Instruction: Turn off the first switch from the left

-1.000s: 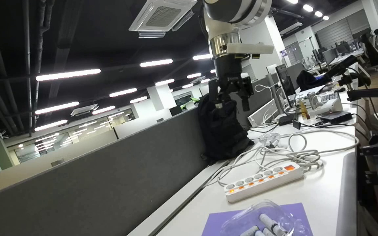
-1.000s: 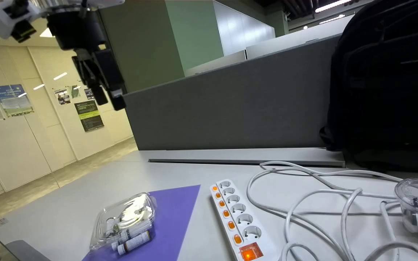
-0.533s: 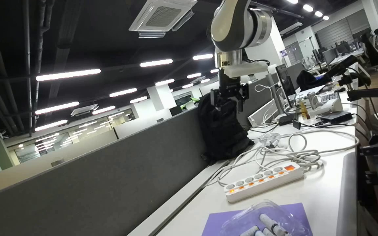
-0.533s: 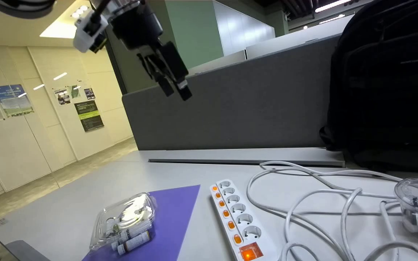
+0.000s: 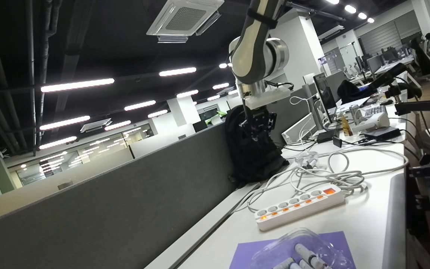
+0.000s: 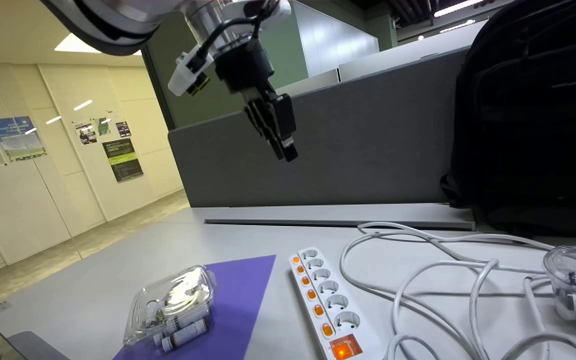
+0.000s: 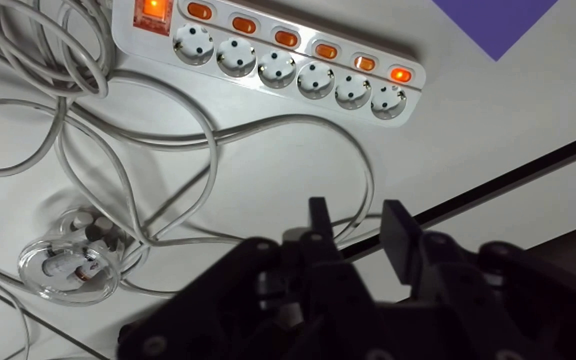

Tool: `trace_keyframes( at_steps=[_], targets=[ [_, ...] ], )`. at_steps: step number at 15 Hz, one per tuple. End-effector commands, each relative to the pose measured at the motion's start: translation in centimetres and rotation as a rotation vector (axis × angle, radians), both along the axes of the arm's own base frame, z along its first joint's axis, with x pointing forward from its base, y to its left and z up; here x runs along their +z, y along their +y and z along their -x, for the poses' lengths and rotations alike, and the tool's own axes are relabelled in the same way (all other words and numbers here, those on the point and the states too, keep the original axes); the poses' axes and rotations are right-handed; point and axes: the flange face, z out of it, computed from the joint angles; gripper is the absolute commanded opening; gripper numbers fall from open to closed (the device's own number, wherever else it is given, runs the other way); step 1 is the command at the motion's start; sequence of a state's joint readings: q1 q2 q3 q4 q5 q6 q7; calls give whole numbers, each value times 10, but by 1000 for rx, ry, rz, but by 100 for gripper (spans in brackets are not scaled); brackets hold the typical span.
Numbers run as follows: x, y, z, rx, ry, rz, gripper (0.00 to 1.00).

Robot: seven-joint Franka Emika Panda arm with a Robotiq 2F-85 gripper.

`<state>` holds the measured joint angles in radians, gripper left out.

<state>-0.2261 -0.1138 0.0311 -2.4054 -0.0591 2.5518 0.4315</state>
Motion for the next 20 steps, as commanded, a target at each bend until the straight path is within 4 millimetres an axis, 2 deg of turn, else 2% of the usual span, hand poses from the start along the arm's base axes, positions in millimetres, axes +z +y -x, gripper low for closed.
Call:
trace_keyframes(
  at_steps=[1,2,8,9,11,15,20],
  targets=[
    [-13,10,-40,-8,64,-11,4],
    [-19,15,-46,10,77,-18,0],
    [-65,39,-82,97,128,-68,0],
    [-59,40,-66,89,114,-59,0],
    [-69,42,-69,94,126,-60,1],
    [-66,40,-69,92,122,-58,0],
    [-98,45,-78,87,93,-77,0]
  ],
)
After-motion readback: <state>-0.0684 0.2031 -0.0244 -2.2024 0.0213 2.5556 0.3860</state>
